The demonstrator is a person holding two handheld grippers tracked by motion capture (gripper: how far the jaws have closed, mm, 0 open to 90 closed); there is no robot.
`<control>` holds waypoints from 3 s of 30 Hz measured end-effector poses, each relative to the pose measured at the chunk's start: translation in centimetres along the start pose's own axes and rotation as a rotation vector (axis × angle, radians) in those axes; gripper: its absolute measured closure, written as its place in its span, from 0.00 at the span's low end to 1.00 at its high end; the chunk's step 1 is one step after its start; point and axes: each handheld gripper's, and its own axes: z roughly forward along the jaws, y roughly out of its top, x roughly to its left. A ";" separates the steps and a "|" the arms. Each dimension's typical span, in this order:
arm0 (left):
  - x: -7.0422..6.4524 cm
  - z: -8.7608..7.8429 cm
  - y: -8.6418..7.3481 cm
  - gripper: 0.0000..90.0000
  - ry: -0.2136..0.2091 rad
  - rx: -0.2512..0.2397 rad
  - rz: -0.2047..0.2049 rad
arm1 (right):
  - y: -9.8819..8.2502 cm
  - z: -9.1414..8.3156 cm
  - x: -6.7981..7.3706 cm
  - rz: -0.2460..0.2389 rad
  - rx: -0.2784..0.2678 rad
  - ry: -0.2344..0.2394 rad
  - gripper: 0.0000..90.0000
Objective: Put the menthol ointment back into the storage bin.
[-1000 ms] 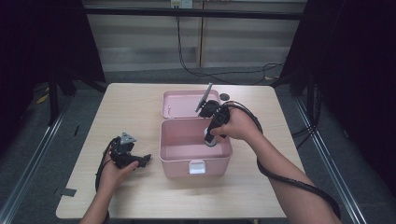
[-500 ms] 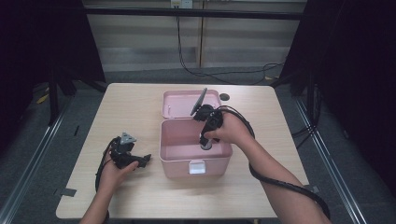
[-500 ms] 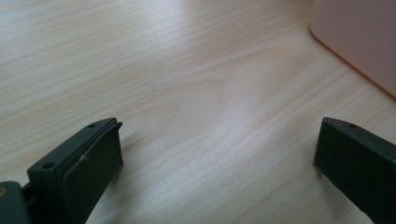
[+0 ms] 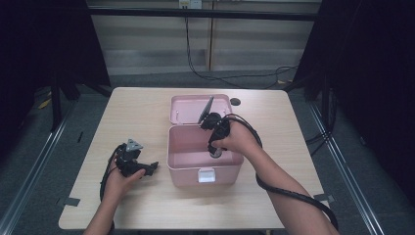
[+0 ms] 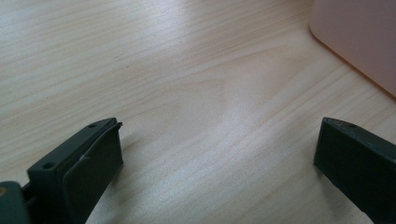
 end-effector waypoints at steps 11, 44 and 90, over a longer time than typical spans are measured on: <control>0.0 0.0 0.0 0.01 0.003 0.001 0.000 | 0.3 1.0 -0.5 0.054 -0.026 0.006 0.56; 0.0 0.0 0.0 0.01 0.004 -0.003 -0.001 | 1.1 3.3 -0.5 0.102 -0.051 -0.001 0.56; 0.0 0.0 0.0 0.00 0.003 -0.005 -0.001 | 1.5 4.6 -0.3 0.111 -0.074 -0.012 0.52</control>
